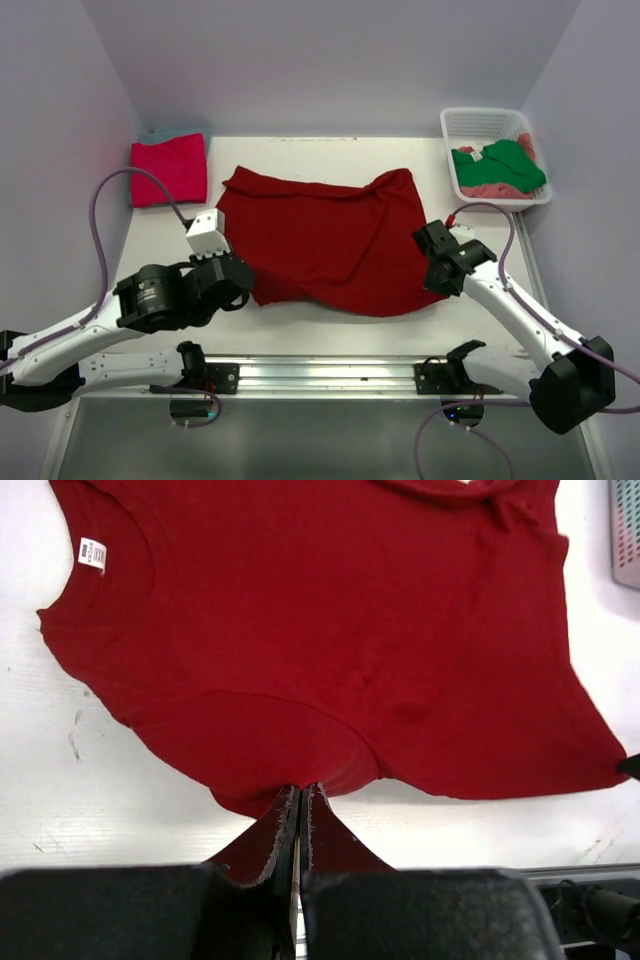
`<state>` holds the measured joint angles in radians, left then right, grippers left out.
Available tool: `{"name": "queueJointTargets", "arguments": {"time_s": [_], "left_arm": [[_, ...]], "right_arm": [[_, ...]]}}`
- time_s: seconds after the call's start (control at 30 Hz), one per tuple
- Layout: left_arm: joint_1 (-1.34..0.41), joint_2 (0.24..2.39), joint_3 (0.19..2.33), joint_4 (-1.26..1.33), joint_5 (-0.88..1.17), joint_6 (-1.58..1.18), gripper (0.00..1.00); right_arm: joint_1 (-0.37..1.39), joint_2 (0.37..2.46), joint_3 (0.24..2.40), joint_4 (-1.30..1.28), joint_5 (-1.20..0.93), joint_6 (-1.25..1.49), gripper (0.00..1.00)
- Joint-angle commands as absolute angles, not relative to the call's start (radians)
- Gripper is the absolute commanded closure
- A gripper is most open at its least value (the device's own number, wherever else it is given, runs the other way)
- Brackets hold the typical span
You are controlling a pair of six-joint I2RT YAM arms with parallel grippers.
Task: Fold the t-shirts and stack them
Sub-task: Flatten out the tshirt
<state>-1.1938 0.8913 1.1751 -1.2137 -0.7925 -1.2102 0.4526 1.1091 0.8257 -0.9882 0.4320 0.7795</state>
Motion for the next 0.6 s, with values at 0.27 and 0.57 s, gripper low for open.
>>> {"name": "queueJointTargets", "arguments": {"time_s": [0.27,0.57], "left_arm": [[-1.2,0.834,1.269,-1.316,-0.842,-1.246,1.0],[-1.2,0.833,1.275,-1.289,-0.741,-1.267,1.0]], "right_arm": [[0.466,0.996,1.034,-1.258,0.538,0.851,1.0],[0.466,0.899,1.103,-1.357,0.569,0.85,1.0]]}}
